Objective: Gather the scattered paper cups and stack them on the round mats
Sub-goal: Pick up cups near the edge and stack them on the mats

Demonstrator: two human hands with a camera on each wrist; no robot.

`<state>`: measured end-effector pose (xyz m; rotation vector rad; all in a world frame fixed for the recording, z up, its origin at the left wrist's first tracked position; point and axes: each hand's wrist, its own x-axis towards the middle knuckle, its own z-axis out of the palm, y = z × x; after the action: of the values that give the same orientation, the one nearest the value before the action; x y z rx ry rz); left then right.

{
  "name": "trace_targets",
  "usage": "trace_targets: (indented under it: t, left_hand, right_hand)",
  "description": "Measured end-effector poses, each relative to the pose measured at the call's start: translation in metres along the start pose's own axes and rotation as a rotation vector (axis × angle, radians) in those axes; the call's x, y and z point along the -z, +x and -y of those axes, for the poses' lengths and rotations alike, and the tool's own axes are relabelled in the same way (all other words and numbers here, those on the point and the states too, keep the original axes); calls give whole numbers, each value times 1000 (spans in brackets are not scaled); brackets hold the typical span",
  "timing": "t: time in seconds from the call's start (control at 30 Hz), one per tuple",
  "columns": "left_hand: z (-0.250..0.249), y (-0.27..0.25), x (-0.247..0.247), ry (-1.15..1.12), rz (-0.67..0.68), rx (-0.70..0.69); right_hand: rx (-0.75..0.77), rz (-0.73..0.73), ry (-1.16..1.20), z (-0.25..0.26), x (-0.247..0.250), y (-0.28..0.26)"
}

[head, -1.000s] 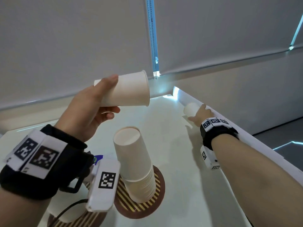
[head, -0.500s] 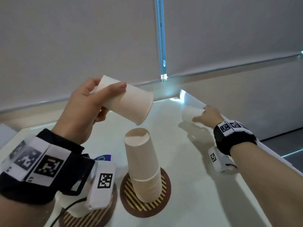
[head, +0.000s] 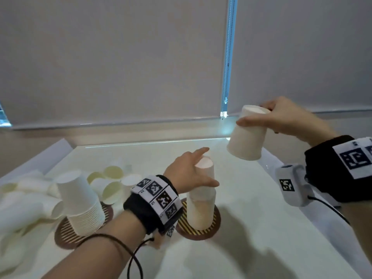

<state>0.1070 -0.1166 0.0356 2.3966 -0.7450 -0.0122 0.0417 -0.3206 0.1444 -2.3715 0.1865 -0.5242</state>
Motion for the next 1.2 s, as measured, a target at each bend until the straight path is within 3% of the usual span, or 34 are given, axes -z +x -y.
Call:
trace_targets:
  t: [0.2,0.3,0.43,0.53,0.63,0.7,0.83,0.93,1.03,1.1,1.2]
  left_hand:
    - [22,-44,37,30,-211,85]
    - [45,-71,61,40,-338,143]
    - [77,-106,92,28,-433,263]
    - [99,-123,107,54,-467,354]
    - [116,-127,107,119,-439,407]
    - [123,-119,93,172,-316,415]
    - [130,-95,55,289,-84,485]
    - [138,-76,37,286,-58,591]
    - [164,-49,19,313,0,625]
    - [191,-24,4,287,-61,618]
    - [164,-32,25,303,-91,652]
  right_hand:
    - [82,-12,-38,42,-48,-3]
    - [32,30,-134,39,-78,1]
    - [-69,179,-281,28,-104,3]
    - [-59,261,-428,27,-126,-5]
    - [-81,321,-560,31,-149,-17]
    - [-54,235,-641,40,-157,-23]
    - [327,10,-524,75,-169,-36]
    - [477,81,-273,97,-183,-49]
    - [429,246,-172,97,-210,-59]
    - [328,310,-106,88,-233,-66]
    - [183,347,9,71,-266,-72]
